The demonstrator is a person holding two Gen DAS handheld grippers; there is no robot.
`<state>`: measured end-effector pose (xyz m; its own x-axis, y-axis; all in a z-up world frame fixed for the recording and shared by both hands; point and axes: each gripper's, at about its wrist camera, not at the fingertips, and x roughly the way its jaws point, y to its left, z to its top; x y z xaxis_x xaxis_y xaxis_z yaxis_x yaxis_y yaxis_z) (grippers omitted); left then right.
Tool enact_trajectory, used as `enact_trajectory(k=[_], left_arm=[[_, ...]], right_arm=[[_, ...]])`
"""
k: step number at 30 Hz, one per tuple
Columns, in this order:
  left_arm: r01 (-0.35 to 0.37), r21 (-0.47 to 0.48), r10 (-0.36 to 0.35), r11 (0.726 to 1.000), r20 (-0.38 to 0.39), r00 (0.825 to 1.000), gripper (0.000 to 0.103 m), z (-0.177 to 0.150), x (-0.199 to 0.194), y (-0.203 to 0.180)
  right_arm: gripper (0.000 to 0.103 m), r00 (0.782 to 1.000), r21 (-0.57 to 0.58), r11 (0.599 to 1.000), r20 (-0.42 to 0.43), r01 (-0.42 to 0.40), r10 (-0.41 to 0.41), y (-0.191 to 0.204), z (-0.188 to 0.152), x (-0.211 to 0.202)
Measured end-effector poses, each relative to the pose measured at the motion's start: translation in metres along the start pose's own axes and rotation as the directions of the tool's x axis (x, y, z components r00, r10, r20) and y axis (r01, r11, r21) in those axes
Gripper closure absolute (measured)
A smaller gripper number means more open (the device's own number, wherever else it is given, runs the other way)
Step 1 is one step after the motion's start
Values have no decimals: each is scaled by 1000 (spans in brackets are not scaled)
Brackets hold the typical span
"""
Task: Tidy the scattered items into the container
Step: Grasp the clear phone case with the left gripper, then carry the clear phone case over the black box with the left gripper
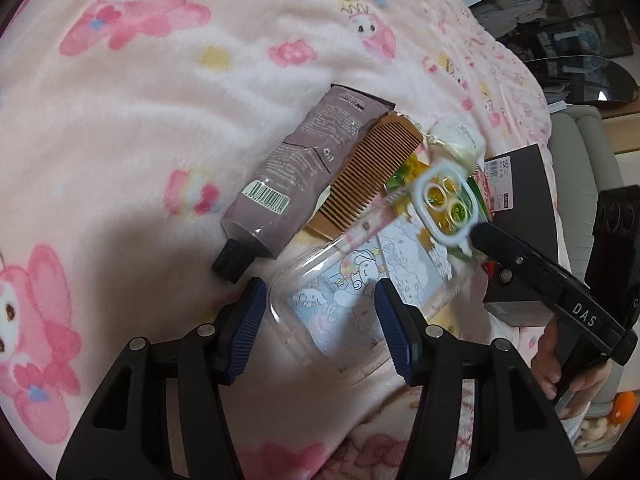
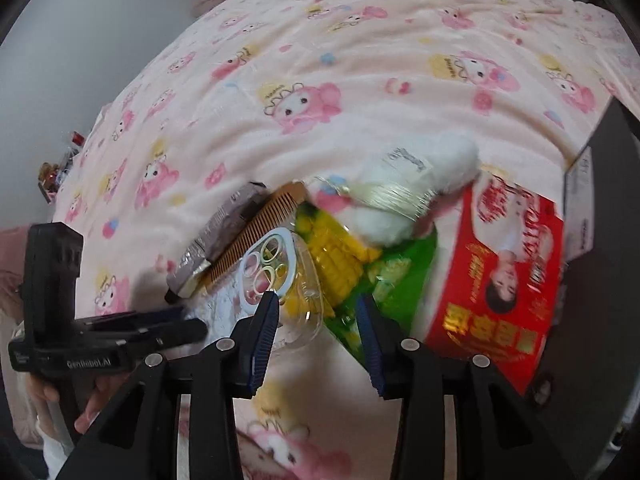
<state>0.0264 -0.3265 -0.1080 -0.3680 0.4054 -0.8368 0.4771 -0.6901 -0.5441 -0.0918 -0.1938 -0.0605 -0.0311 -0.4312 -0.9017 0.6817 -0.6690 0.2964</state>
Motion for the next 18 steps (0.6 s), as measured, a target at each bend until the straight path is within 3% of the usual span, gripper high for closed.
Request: enact_trajectory(k=[3,5,7,10,18], left_arm=[[-31,16,31,999,-16,999,45,3,-2,-3],[-55,17,55,998,-8,998,44,4,-8,-7],[-57,24,57,998,5,998,45,3,-20,-15],[-48,94,45,994,35,998,45,-6,-37,-35],[-5,278,-13,960,66,998,44,-34,-58,-123]], right_arm=[[67,1000,-41,999,-20,-19,18,14,-2,11],[67,1000,-65,998,-3,-8,7,21,-7,6],[67,999,-55,997,10,-46,47,19,-12,-6],[67,996,-47,997,64,-67,70,19,-22,-38],[66,975,0,1000,223,0,0,-4,-73,-132]])
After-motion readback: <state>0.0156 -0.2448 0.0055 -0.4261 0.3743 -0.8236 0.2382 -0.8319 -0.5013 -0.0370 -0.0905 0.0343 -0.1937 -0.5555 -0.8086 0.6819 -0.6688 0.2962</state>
